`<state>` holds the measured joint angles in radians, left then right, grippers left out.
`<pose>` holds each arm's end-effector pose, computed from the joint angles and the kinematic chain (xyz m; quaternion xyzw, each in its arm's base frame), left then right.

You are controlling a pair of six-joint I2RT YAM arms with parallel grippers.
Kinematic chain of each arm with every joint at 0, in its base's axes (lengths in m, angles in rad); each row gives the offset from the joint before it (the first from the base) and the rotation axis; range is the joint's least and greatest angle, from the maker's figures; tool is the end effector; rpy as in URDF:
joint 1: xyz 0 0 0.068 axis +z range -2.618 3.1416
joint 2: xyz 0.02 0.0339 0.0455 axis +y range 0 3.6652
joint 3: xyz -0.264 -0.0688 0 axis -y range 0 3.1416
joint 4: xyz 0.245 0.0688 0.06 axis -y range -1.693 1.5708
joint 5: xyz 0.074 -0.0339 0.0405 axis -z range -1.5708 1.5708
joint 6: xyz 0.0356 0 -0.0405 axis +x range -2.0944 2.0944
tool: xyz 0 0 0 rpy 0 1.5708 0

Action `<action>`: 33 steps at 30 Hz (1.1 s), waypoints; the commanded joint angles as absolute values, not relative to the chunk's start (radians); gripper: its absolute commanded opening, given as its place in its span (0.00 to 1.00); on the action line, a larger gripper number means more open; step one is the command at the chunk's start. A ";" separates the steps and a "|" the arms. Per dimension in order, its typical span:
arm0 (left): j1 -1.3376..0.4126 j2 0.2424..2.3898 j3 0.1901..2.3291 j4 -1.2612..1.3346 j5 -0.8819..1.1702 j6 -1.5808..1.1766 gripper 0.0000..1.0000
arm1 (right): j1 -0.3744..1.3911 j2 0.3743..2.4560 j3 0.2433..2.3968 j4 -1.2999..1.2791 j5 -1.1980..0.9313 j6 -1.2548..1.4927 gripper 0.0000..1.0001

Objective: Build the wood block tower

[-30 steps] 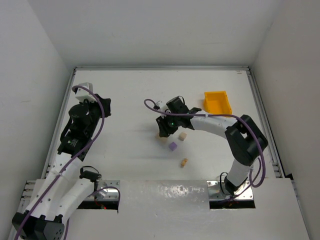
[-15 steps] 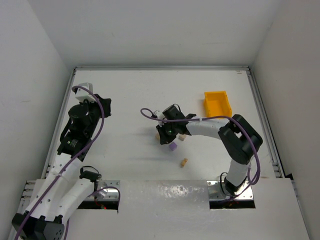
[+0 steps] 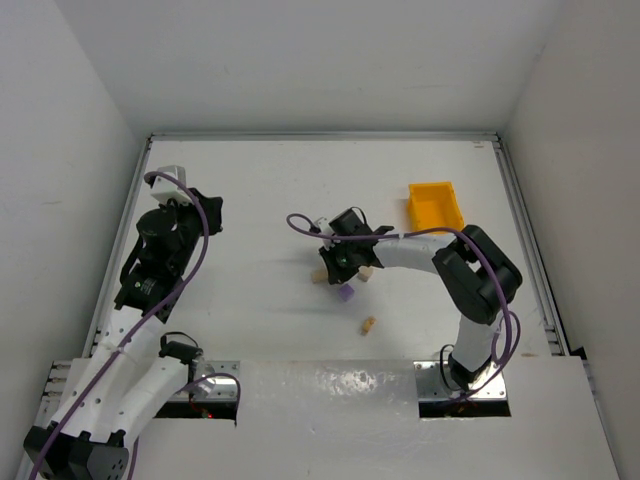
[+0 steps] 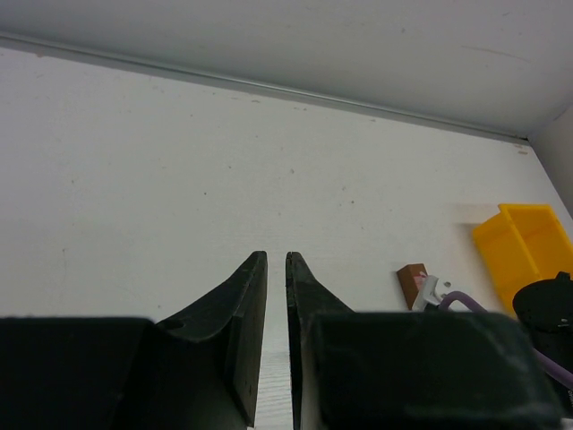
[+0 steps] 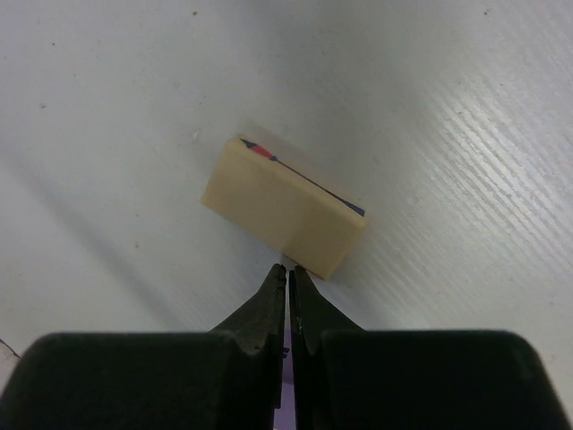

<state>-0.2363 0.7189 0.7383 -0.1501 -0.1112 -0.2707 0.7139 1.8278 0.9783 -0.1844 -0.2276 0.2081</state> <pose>0.1697 -0.0368 0.3378 -0.0495 0.7499 -0.1247 0.6478 0.2589 0.2349 0.1311 -0.2689 0.9199 0.2153 0.1873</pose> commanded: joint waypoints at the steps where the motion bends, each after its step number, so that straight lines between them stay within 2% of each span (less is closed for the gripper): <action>1: -0.239 0.713 0.767 -0.112 -0.104 -0.272 0.12 | 0.706 1.815 0.985 -0.161 -0.201 0.196 0.03; 13: -0.239 0.713 0.767 -0.110 -0.094 -0.275 0.12 | 0.712 1.778 0.994 -0.141 -0.379 0.242 0.07; 25: -0.239 0.710 0.769 -0.113 -0.095 -0.273 0.12 | 0.744 1.882 1.000 -0.015 -0.400 0.344 0.06; 33: -0.239 0.710 0.770 -0.114 -0.095 -0.275 0.12 | 0.742 1.902 1.026 -0.035 -0.339 0.330 0.06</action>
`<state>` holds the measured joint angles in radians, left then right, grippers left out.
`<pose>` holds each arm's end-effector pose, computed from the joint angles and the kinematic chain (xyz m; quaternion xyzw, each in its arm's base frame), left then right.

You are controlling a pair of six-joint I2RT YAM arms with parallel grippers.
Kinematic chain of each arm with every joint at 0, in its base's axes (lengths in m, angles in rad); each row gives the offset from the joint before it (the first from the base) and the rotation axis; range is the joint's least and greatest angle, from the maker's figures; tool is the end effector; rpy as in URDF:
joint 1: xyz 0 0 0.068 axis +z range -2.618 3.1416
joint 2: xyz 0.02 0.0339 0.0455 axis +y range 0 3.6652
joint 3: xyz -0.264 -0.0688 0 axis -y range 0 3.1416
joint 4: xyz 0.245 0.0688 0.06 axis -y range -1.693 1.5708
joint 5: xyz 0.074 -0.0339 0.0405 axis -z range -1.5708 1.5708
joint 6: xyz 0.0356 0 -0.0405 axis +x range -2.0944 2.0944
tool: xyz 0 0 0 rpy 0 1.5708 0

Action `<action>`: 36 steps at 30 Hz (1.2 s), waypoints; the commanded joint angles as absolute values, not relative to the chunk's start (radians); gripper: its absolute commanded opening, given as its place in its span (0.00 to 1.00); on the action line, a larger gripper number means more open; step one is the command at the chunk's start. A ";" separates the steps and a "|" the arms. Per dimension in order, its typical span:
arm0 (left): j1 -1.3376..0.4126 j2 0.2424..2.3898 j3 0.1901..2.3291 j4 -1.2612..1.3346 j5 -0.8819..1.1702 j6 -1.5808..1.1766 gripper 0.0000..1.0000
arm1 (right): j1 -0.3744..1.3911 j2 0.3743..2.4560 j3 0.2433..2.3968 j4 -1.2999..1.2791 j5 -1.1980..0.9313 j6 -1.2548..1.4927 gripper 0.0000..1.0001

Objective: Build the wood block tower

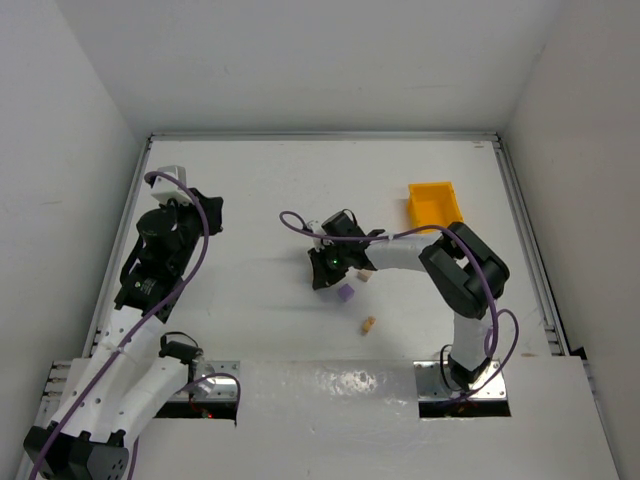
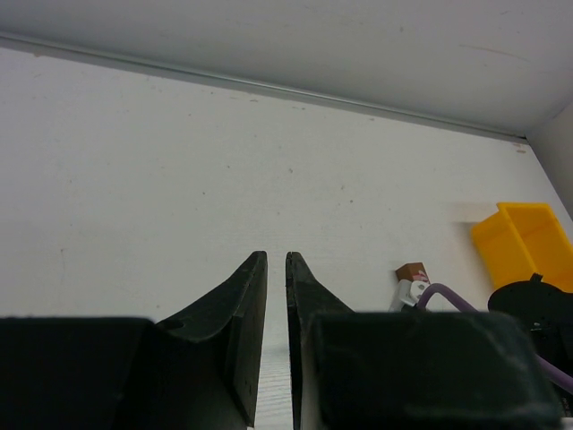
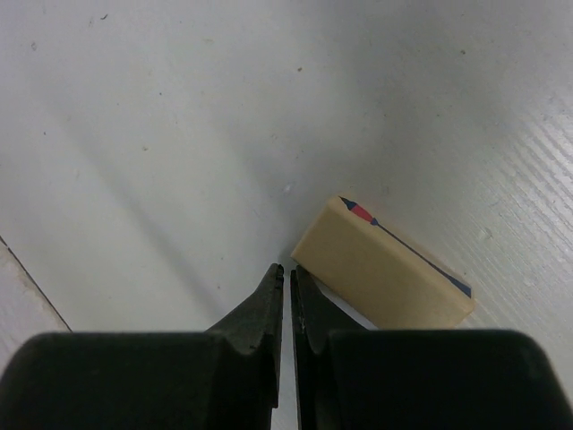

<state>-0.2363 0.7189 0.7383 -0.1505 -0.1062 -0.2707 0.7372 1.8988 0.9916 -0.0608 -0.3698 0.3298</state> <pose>0.1696 -0.0370 0.3378 -0.0479 0.7501 -0.1265 0.6473 0.2608 0.2542 0.1191 -0.2433 0.9082 0.2996 0.1620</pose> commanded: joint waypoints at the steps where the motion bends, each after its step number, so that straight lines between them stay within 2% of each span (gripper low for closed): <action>1: -0.239 0.710 0.770 -0.115 -0.095 -0.273 0.12 | 0.744 1.902 1.026 -0.038 -0.330 0.328 0.06; 13: -0.239 0.716 0.769 -0.113 -0.092 -0.275 0.12 | 0.742 1.895 1.043 -0.063 -0.333 0.313 0.06; 19: -0.239 0.716 0.769 -0.110 -0.089 -0.276 0.12 | 0.739 1.772 1.083 -0.142 -0.394 0.289 0.09; 26: -0.239 0.696 0.767 -0.110 -0.086 -0.279 0.12 | 0.582 1.687 1.141 -0.202 -0.177 0.302 0.27; 27: -0.239 0.692 0.767 -0.110 -0.084 -0.279 0.12 | 0.560 1.687 1.141 -0.199 -0.151 0.310 0.36; 29: -0.241 0.683 0.767 -0.109 -0.080 -0.282 0.12 | 0.520 1.710 1.172 -0.237 -0.033 0.307 0.44; 30: -0.241 0.680 0.767 -0.109 -0.074 -0.282 0.12 | 0.515 1.721 1.184 -0.250 0.007 0.296 0.54; 31: -0.241 0.673 0.765 -0.107 -0.071 -0.287 0.12 | 0.515 1.745 1.202 -0.264 0.126 0.287 0.57; 32: -0.245 0.670 0.764 -0.107 -0.069 -0.285 0.12 | 0.514 1.759 1.210 -0.268 0.156 0.284 0.59; 33: -0.247 0.667 0.765 -0.107 -0.068 -0.285 0.12 | 0.512 1.773 1.218 -0.270 0.167 0.281 0.63; 36: -0.262 0.654 0.765 -0.107 -0.069 -0.285 0.13 | 0.491 1.836 1.268 -0.272 0.155 0.299 0.64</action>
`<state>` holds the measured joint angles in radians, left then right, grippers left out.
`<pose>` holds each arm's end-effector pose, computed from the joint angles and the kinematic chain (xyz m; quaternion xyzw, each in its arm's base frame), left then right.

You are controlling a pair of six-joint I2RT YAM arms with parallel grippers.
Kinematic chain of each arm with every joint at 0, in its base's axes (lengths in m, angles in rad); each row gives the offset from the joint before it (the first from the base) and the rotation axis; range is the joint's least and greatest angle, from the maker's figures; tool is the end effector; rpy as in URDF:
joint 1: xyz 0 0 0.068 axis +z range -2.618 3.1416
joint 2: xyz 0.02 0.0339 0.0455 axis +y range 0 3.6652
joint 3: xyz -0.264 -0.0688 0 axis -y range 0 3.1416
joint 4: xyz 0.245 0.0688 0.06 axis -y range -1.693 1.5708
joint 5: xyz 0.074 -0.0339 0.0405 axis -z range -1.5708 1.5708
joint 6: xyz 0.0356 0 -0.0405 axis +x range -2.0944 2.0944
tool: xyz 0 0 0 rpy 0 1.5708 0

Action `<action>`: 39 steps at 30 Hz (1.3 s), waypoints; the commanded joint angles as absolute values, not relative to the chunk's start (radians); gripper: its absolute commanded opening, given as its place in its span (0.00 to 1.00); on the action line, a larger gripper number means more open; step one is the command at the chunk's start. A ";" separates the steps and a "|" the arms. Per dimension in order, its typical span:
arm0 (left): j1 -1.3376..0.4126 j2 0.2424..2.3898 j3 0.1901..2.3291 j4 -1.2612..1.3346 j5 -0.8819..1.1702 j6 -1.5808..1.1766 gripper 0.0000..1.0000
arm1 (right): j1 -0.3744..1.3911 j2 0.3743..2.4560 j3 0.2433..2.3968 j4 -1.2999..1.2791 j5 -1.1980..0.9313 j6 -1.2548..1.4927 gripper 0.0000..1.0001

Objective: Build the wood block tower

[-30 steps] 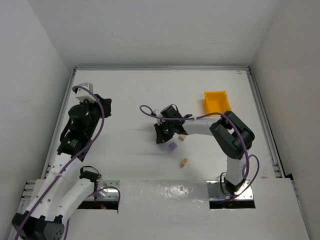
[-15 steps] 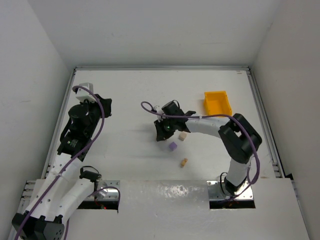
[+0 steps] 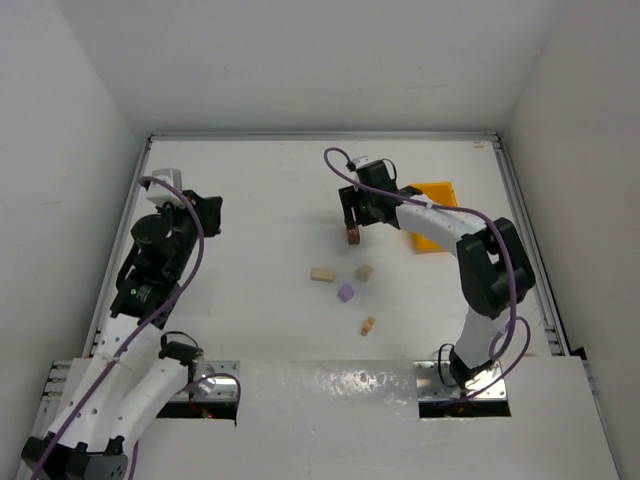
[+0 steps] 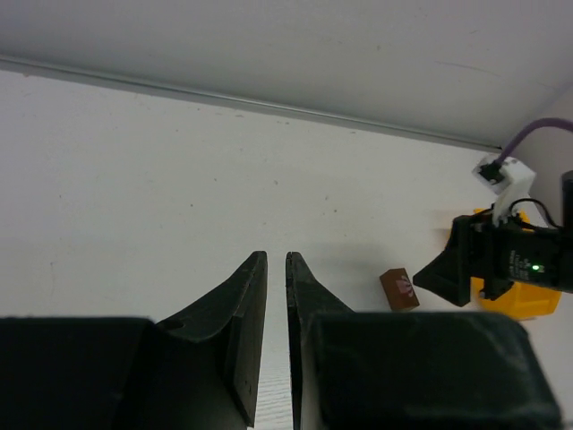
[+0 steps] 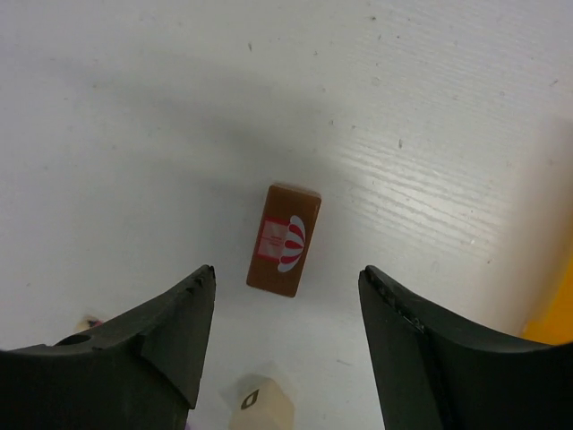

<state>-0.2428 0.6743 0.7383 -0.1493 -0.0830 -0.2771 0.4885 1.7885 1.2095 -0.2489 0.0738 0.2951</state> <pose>0.1594 -0.0364 0.3445 -0.0407 0.7354 -0.1442 0.6609 0.3447 0.1802 0.2068 -0.0766 0.9281 0.1067 0.3484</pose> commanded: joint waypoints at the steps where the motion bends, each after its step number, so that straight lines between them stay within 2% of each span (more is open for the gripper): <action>1: -0.270 0.649 0.765 -0.109 -0.071 -0.287 0.13 | 0.489 1.864 1.279 -0.270 0.144 0.302 0.65; 9: -0.307 0.615 0.767 -0.110 -0.077 -0.284 0.13 | 0.480 1.974 1.371 -0.278 0.063 0.325 0.61; 13: -0.321 0.601 0.769 -0.110 -0.077 -0.284 0.13 | 0.474 2.019 1.391 -0.284 0.071 0.347 0.48; 19: -0.333 0.577 0.769 -0.112 -0.083 -0.284 0.13 | 0.472 2.065 1.422 -0.319 0.080 0.357 0.46; 20: -0.334 0.572 0.770 -0.110 -0.083 -0.284 0.13 | 0.472 2.062 1.417 -0.324 0.078 0.359 0.31; 22: -0.336 0.568 0.769 -0.110 -0.083 -0.285 0.13 | 0.472 2.045 1.407 -0.318 0.086 0.367 0.23; 25: -0.339 0.560 0.770 -0.109 -0.081 -0.285 0.13 | 0.472 1.969 1.367 -0.292 0.090 0.391 0.18; 33: -0.357 0.503 0.767 -0.097 -0.071 -0.290 0.16 | 0.600 1.731 1.184 -0.275 0.072 0.546 0.15; 39: -0.396 0.422 0.758 -0.080 -0.090 -0.290 0.18 | 0.765 1.582 0.994 -0.158 0.211 0.786 0.16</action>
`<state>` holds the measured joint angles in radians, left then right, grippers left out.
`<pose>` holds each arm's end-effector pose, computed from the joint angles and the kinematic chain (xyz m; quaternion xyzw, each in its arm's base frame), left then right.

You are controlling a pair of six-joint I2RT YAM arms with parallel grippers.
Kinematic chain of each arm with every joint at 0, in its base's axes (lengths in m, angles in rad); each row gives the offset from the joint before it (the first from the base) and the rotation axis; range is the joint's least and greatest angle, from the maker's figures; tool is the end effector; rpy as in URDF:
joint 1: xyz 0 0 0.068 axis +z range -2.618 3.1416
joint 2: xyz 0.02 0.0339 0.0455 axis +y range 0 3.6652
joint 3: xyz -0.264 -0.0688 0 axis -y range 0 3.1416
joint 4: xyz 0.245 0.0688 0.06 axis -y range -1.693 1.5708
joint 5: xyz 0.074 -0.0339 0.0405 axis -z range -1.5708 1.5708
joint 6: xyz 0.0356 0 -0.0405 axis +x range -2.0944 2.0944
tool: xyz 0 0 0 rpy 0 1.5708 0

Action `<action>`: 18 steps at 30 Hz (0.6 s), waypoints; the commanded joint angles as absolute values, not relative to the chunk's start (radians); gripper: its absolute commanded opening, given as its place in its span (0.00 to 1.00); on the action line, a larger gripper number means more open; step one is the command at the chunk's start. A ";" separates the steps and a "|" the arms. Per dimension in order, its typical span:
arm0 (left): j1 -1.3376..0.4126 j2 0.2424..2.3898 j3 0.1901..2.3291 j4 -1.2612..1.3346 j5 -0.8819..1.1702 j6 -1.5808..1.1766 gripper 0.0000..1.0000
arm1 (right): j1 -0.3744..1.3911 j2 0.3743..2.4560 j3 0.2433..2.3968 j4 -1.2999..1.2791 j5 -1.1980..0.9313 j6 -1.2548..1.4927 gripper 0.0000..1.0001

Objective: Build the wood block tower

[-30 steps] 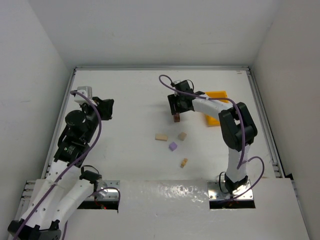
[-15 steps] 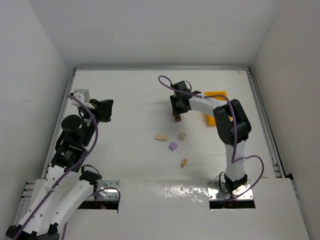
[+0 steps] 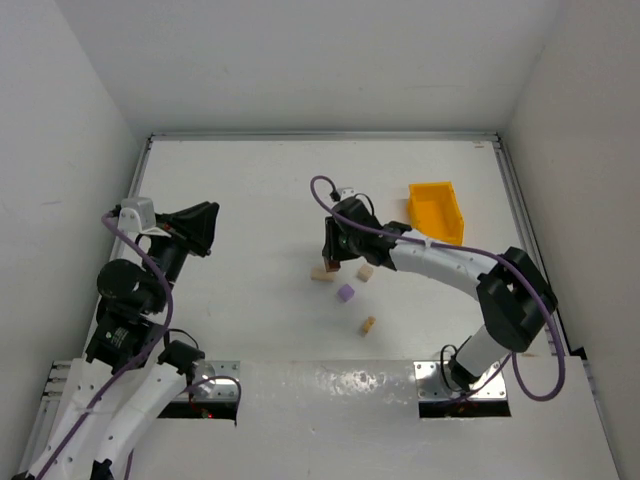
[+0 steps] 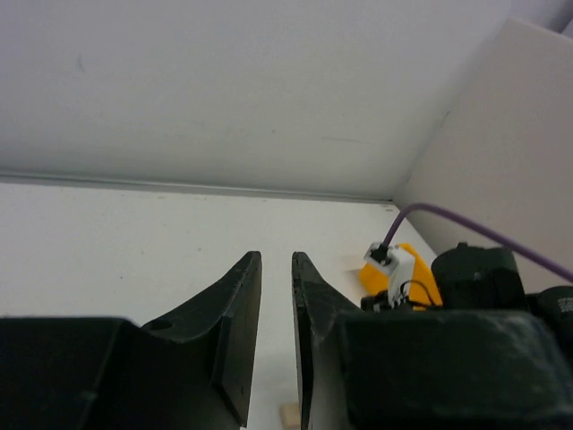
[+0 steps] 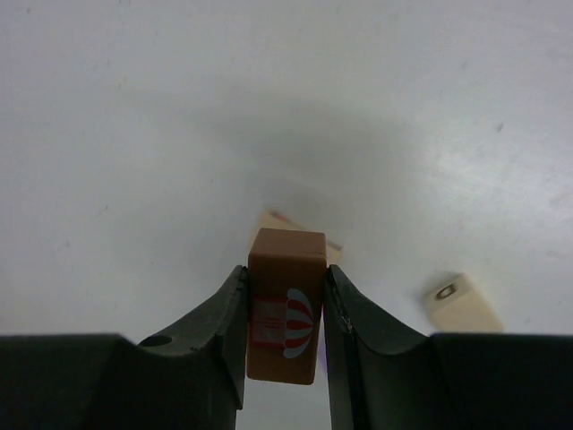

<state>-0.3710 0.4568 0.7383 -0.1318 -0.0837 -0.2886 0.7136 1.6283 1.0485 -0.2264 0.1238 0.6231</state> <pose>0.1036 -0.0371 0.3720 -0.0048 0.6524 -0.2194 0.7254 0.2665 0.2249 0.2141 -0.0188 0.9261 0.1857 0.3278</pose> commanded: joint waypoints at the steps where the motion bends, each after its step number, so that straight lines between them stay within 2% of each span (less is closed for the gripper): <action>1: -0.402 0.416 0.759 -0.081 -0.098 -0.288 0.19 | 0.779 1.562 0.986 -0.150 0.260 0.808 0.16; 8: -0.442 0.367 0.784 -0.129 -0.176 -0.270 0.21 | 0.844 1.578 0.969 -0.170 0.406 0.951 0.17; 13: -0.459 0.348 0.761 -0.176 -0.153 -0.313 0.27 | 0.885 1.657 1.080 -0.287 0.511 1.008 0.16; 18: -0.489 0.330 0.735 -0.270 -0.155 -0.305 0.27 | 0.900 1.738 1.137 -0.320 0.543 1.072 0.16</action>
